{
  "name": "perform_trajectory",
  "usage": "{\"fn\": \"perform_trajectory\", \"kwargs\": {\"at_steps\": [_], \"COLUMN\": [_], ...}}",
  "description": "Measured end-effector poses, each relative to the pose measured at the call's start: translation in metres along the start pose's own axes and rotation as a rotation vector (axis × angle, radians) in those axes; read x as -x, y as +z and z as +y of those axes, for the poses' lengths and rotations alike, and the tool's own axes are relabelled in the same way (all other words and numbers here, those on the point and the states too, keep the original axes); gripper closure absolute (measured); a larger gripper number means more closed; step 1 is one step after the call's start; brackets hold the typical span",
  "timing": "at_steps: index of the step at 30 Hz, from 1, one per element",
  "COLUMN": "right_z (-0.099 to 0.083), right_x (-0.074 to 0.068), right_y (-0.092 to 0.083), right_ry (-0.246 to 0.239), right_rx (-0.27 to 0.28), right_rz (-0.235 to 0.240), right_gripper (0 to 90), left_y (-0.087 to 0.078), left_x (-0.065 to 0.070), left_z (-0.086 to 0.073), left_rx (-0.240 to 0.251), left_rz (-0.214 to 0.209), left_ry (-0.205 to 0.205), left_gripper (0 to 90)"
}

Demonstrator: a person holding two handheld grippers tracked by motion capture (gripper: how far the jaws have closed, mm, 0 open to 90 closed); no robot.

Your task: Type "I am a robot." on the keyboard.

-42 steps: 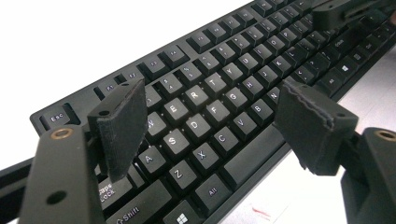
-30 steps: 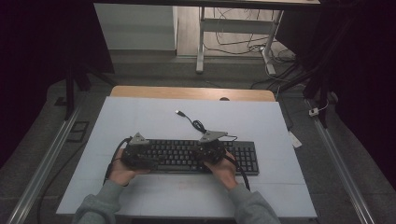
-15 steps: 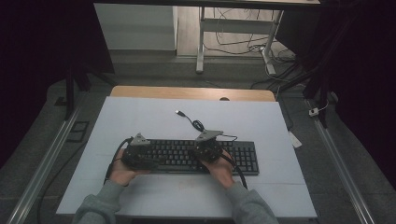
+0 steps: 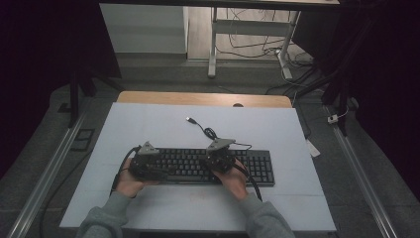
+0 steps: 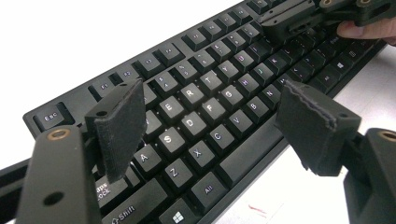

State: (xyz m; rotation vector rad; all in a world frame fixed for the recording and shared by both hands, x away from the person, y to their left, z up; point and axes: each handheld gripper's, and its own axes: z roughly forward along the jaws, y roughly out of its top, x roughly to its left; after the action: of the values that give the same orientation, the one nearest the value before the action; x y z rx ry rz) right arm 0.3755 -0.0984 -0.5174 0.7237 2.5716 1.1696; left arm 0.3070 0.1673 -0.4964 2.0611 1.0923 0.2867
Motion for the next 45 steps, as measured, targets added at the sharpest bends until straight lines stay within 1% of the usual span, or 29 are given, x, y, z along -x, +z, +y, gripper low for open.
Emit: {"fn": "perform_trajectory", "kwargs": {"at_steps": [1, 3, 5, 9, 10, 13, 16, 18, 20, 25, 29, 32, 33, 39, 45], "right_z": [0.000, -0.001, 0.000, 0.001, 0.002, 0.002, 0.001, 0.000, -0.002, -0.009, -0.016, -0.022, -0.024, -0.037, -0.047], "right_x": [0.000, 0.000, 0.000, 0.000, 0.000, 0.002, 0.004, 0.005, 0.006, 0.010, 0.014, 0.018, 0.019, 0.026, 0.028], "right_y": [0.001, 0.001, 0.000, -0.005, -0.007, -0.013, -0.019, -0.023, -0.028, -0.038, -0.050, -0.058, -0.061, -0.076, -0.086], "right_ry": [-0.001, 0.005, 0.000, 0.004, 0.005, 0.014, 0.021, 0.028, 0.033, 0.050, 0.052, 0.061, 0.064, 0.075, 0.077], "right_rx": [-0.010, -0.007, -0.005, 0.032, 0.033, 0.059, 0.075, 0.084, 0.083, 0.091, 0.096, 0.103, 0.098, 0.104, 0.102], "right_rz": [-0.003, 0.001, -0.004, -0.003, -0.006, 0.002, 0.009, 0.015, 0.016, 0.011, -0.001, -0.007, -0.015, -0.020, -0.035], "right_gripper": [89.7, 89.6, 89.7, 89.6, 89.7, 89.6, 89.0, 84.7, 80.8, 70.7, 65.2, 62.6, 61.9, 59.0, 57.0], "left_y": [0.000, 0.000, 0.000, -0.001, -0.001, -0.001, -0.002, -0.002, -0.002, -0.002, -0.003, -0.003, -0.003, -0.004, -0.005], "left_x": [0.000, 0.000, 0.000, 0.000, -0.001, -0.001, -0.001, -0.001, -0.002, -0.003, -0.003, -0.004, -0.004, -0.005, -0.008], "left_z": [0.000, 0.000, 0.000, 0.000, 0.000, 0.000, -0.001, -0.001, -0.001, -0.001, -0.001, -0.001, -0.001, -0.002, -0.002], "left_rx": [0.000, -0.001, 0.000, 0.003, 0.003, 0.005, 0.006, 0.007, 0.006, 0.006, 0.005, 0.007, 0.008, 0.007, 0.017], "left_rz": [0.000, 0.000, 0.000, 0.002, 0.003, 0.004, 0.005, 0.007, 0.008, 0.012, 0.014, 0.015, 0.016, 0.021, 0.028], "left_ry": [0.000, 0.000, 0.001, 0.000, -0.001, -0.004, -0.004, -0.004, -0.004, -0.007, -0.008, -0.011, -0.012, -0.016, -0.041], "left_gripper": [24.6, 24.6, 24.5, 24.4, 24.4, 24.4, 24.4, 24.5, 24.5, 24.5, 24.5, 24.5, 24.5, 24.5, 24.9]}}
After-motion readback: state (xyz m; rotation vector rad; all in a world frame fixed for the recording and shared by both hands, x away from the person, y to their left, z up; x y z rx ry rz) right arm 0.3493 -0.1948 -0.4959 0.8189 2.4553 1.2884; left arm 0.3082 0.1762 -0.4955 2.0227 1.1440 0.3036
